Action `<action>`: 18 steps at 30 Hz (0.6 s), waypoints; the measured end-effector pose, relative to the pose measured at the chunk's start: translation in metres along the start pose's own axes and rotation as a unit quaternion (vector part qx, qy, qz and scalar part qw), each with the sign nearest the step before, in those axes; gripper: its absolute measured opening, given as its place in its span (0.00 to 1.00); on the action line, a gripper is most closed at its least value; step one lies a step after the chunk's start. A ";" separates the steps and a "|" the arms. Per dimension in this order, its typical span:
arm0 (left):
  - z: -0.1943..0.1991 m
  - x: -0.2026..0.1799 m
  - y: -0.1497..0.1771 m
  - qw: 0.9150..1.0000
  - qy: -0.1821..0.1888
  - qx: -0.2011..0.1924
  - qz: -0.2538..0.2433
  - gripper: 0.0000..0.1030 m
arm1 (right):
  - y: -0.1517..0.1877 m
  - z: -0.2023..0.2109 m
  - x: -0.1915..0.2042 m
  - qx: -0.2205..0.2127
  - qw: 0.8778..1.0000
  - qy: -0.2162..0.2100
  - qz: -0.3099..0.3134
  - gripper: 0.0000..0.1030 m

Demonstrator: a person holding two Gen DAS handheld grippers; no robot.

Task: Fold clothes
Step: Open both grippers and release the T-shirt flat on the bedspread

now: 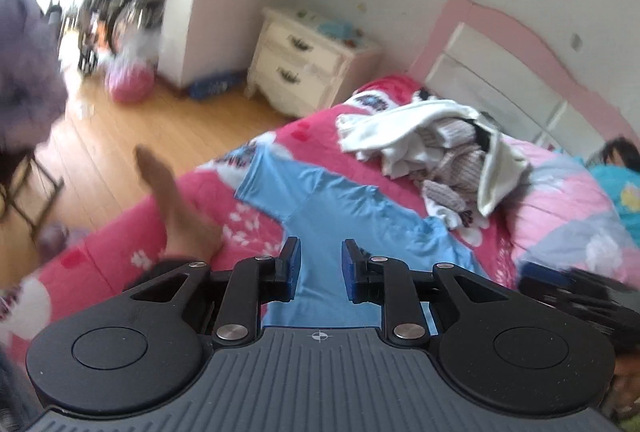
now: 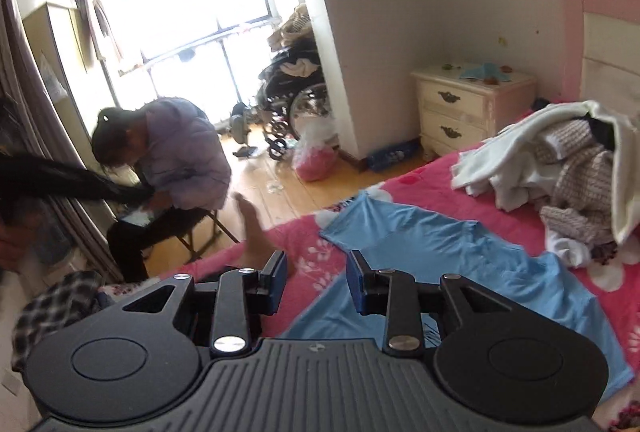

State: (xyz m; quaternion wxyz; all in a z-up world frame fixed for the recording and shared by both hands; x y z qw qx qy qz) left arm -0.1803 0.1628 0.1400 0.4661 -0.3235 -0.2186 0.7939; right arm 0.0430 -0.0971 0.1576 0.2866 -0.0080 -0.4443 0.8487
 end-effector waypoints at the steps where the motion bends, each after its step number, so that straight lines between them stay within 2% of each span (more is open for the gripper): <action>1: 0.009 -0.014 0.002 1.000 -0.003 -0.015 -0.012 0.25 | 0.005 0.008 0.000 -0.004 1.000 -0.008 -0.006 0.34; 4: 0.022 -0.044 0.013 0.998 -0.001 -0.046 -0.033 0.29 | 0.024 0.027 -0.005 -0.014 0.999 -0.043 -0.015 0.34; 6: 0.010 -0.049 0.023 0.999 -0.004 -0.038 -0.029 0.29 | 0.040 0.027 -0.005 -0.003 0.999 -0.041 -0.001 0.34; 9: -0.020 -0.037 0.044 1.000 -0.024 0.000 -0.020 0.29 | 0.068 0.012 -0.007 0.034 0.999 -0.035 0.015 0.34; 11: -0.051 -0.017 0.060 0.998 -0.032 0.048 -0.016 0.29 | 0.085 -0.002 -0.005 0.061 0.997 -0.030 0.023 0.34; 14: -0.110 0.019 0.088 0.991 -0.044 0.127 -0.009 0.29 | 0.112 -0.029 0.010 0.097 0.995 -0.028 0.015 0.34; 18: -0.167 0.060 0.121 0.984 -0.048 0.169 -0.013 0.29 | 0.153 -0.069 0.054 0.123 0.991 -0.025 0.049 0.35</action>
Point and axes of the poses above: each gripper's, at about its wrist camera, not at the fingertips, and z roughly against the way its jaws point, x to its left, y to its underside, the point moved 1 cm from there along -z, roughly the way its jaws point, and after that the axes turned 5 degrees about x, right-handed, at the moved point
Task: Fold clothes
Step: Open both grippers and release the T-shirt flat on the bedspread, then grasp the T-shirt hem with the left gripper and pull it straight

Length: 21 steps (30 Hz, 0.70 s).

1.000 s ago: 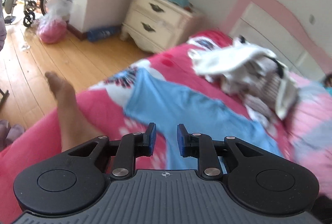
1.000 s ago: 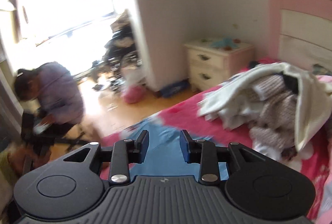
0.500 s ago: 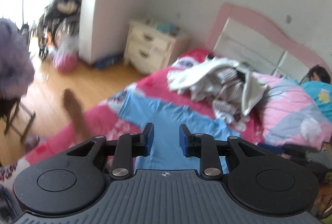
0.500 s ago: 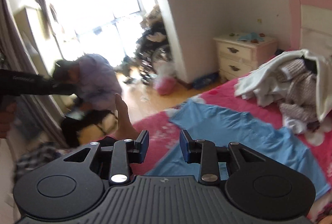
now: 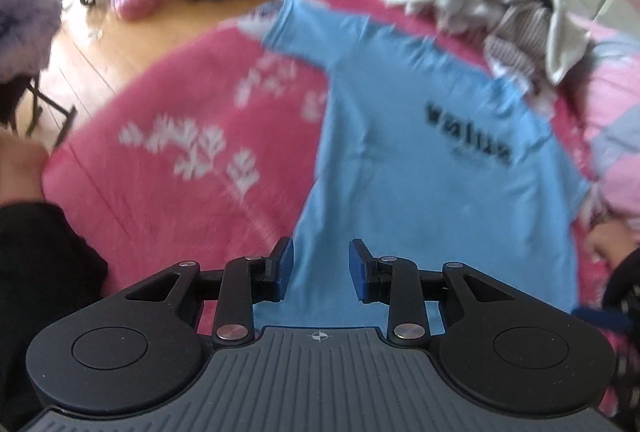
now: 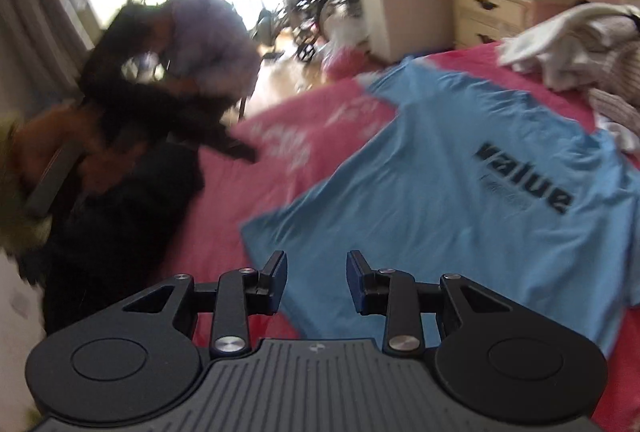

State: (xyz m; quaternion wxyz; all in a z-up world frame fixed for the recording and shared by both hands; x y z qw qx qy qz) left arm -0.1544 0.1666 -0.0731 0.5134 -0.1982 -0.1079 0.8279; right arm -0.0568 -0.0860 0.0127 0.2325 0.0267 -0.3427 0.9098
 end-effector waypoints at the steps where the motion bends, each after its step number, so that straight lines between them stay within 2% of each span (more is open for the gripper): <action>1: -0.016 0.009 0.004 1.000 0.011 0.007 0.005 0.29 | 0.006 -0.013 0.013 -0.001 1.000 0.011 0.020 0.36; 2: -0.033 0.019 0.006 1.000 0.024 0.015 0.011 0.29 | 0.012 -0.025 0.024 -0.010 0.999 0.026 0.041 0.41; 6: -0.057 0.038 0.023 0.999 0.035 0.032 0.001 0.29 | 0.024 -0.078 0.059 -0.021 0.990 0.074 0.114 0.44; 11: -0.075 0.052 0.035 0.997 0.060 0.057 -0.005 0.29 | 0.012 -0.131 0.087 -0.013 0.983 0.066 0.169 0.47; 14: -0.081 0.054 0.040 0.996 0.063 0.054 -0.016 0.26 | 0.005 -0.161 0.098 -0.002 0.980 0.065 0.188 0.47; 18: -0.088 0.057 0.047 0.996 0.074 0.059 -0.006 0.08 | 0.005 -0.199 0.106 0.022 0.975 0.071 0.210 0.44; 19: -0.090 0.057 0.048 0.996 0.074 0.058 -0.003 0.03 | 0.006 -0.204 0.106 0.026 0.974 0.072 0.212 0.37; 21: -0.086 0.059 0.050 0.995 0.081 0.057 0.020 0.01 | 0.008 -0.212 0.104 0.035 0.974 0.073 0.214 0.36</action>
Point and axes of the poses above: each gripper's, at about its wrist camera, not at the fingertips, and z roughly against the way its jaws point, x to its left, y to its underside, the point moved 1 cm from there along -z, roughly the way its jaws point, and after that the axes turned 5 degrees about x, right-handed, at the moved point
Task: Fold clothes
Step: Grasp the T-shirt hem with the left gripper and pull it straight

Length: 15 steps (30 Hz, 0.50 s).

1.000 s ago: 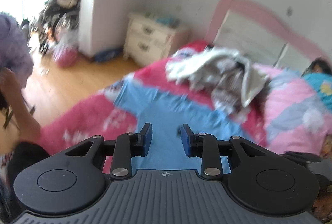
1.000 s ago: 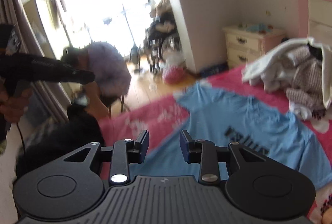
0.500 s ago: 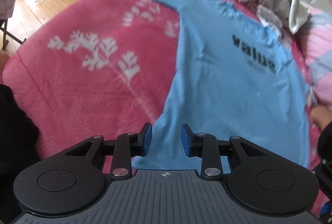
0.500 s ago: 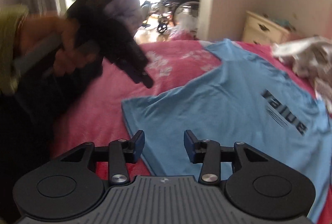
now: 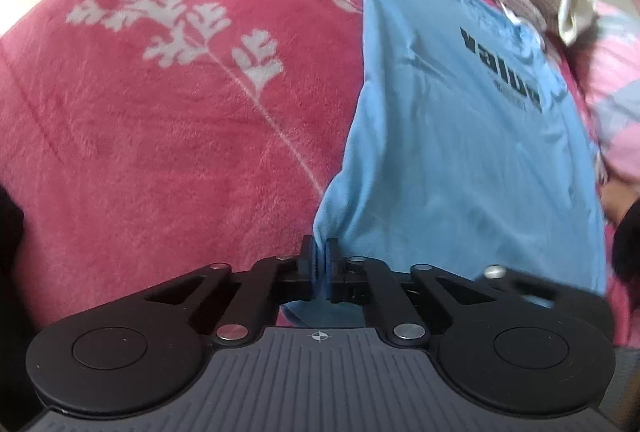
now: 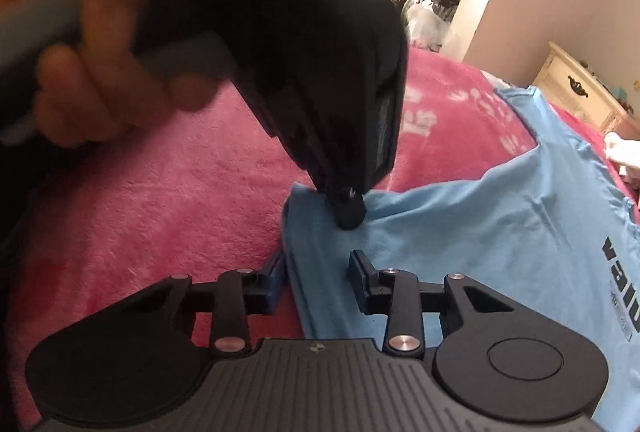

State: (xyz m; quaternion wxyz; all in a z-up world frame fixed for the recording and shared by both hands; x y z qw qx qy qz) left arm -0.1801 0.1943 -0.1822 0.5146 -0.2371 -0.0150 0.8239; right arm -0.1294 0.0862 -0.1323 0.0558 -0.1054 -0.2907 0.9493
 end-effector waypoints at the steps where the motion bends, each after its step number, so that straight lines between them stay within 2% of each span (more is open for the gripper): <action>1: 0.004 0.001 0.001 1.000 0.008 -0.002 0.014 0.01 | 0.001 0.002 -0.001 -0.003 1.000 -0.002 -0.004 0.21; 2: 0.011 0.003 0.002 0.999 0.014 -0.009 0.028 0.01 | 0.001 0.004 -0.002 -0.006 1.000 -0.003 -0.007 0.04; 7: 0.044 0.013 0.015 0.995 0.020 -0.040 0.088 0.01 | 0.004 0.028 -0.003 -0.043 0.999 -0.027 -0.020 0.04; 15: 0.041 0.014 0.026 0.993 -0.009 -0.024 0.118 0.01 | 0.013 0.030 -0.002 -0.034 0.997 -0.063 -0.040 0.04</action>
Point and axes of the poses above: each gripper's, at about its wrist camera, not at the fingertips, and z roughly against the way its jaws point, x to its left, y to its underside, the point moved 1 cm from there along -z, roughly the way its jaws point, and after that the axes turned 5 degrees about x, right-handed, at the moved point
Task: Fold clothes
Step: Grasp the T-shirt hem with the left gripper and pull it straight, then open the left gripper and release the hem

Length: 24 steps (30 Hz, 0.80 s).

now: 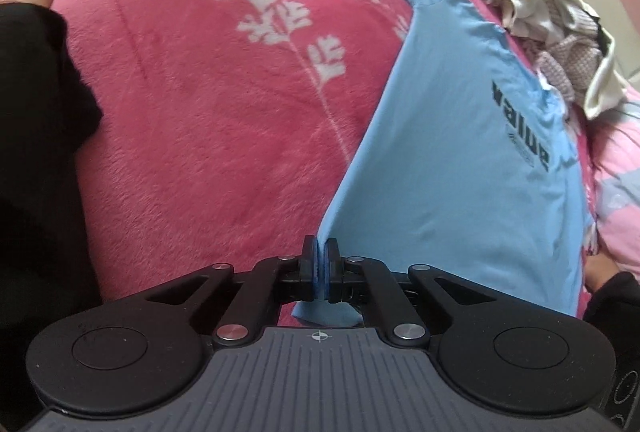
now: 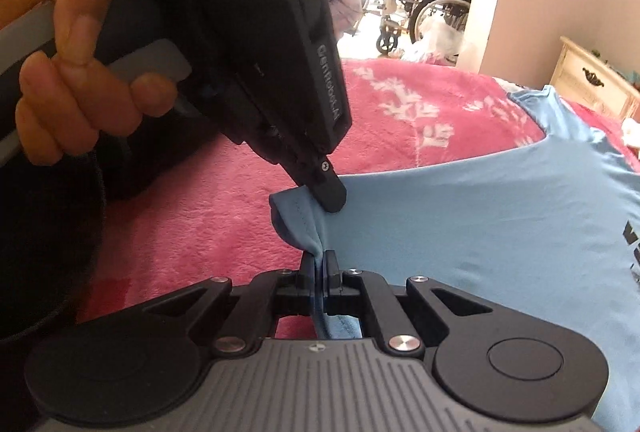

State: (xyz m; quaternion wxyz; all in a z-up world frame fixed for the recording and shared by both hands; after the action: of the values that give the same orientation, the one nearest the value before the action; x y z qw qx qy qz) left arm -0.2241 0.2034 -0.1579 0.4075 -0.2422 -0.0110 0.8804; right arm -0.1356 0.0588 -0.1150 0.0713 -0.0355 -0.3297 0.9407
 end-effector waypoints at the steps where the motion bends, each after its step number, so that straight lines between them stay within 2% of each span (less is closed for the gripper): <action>1: 0.000 0.000 0.000 1.000 -0.003 -0.001 0.000 0.01 | 0.000 0.000 -0.001 0.002 1.000 -0.005 -0.004 0.04; 3: -0.006 0.001 0.000 1.000 -0.014 0.003 0.002 0.01 | 0.000 -0.004 -0.004 0.012 1.000 -0.014 -0.012 0.04; 5: -0.015 0.005 -0.002 1.000 -0.026 0.011 0.005 0.03 | 0.002 -0.011 -0.006 0.026 0.999 -0.029 -0.037 0.10; 7: -0.023 0.009 -0.003 0.999 -0.036 0.018 0.009 0.07 | 0.005 -0.014 -0.007 0.034 0.997 -0.042 -0.057 0.22; 9: -0.021 0.011 -0.003 0.999 -0.037 0.014 0.015 0.10 | 0.007 -0.009 -0.007 0.026 0.995 -0.064 -0.070 0.39; 12: -0.013 0.012 -0.002 0.998 -0.055 0.002 0.018 0.22 | 0.013 0.001 -0.002 0.034 0.987 -0.120 -0.097 0.41; 14: -0.007 0.013 -0.001 0.997 -0.073 -0.010 0.018 0.24 | 0.019 0.009 0.007 0.044 0.982 -0.149 -0.106 0.40; 16: 0.001 0.012 0.000 0.995 -0.091 -0.023 0.022 0.25 | 0.025 0.028 0.006 0.038 0.982 -0.139 -0.120 0.40; 18: 0.009 0.003 0.002 0.991 -0.124 -0.050 -0.002 0.25 | 0.032 0.048 0.004 0.032 0.982 -0.126 -0.134 0.39; 20: 0.018 -0.007 0.005 0.985 -0.148 -0.079 -0.030 0.25 | 0.041 0.072 -0.011 0.018 0.985 -0.075 -0.157 0.39; 21: 0.022 -0.013 0.007 0.984 -0.147 -0.090 -0.041 0.25 | 0.045 0.084 -0.019 0.012 0.984 -0.049 -0.169 0.39; 23: 0.026 -0.030 0.014 0.984 -0.121 -0.105 -0.082 0.25 | 0.058 0.101 -0.042 0.012 0.978 0.020 -0.209 0.39; 24: 0.024 -0.039 0.017 0.984 -0.107 -0.097 -0.102 0.25 | 0.067 0.106 -0.052 0.022 0.972 0.053 -0.228 0.39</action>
State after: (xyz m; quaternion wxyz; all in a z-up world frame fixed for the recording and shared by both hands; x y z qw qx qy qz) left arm -0.2247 0.1682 -0.1245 0.4659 -0.1823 -0.1644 0.8501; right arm -0.1035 -0.0664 -0.0734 0.3023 -0.0081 -0.3042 0.9034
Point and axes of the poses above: each gripper's, at about its wrist camera, not at the fingertips, and z roughly against the way its jaws point, x to its left, y to its underside, the point moved 1 cm from there along -z, roughly the way its jaws point, and after that the axes turned 5 degrees about x, right-handed, at the moved point
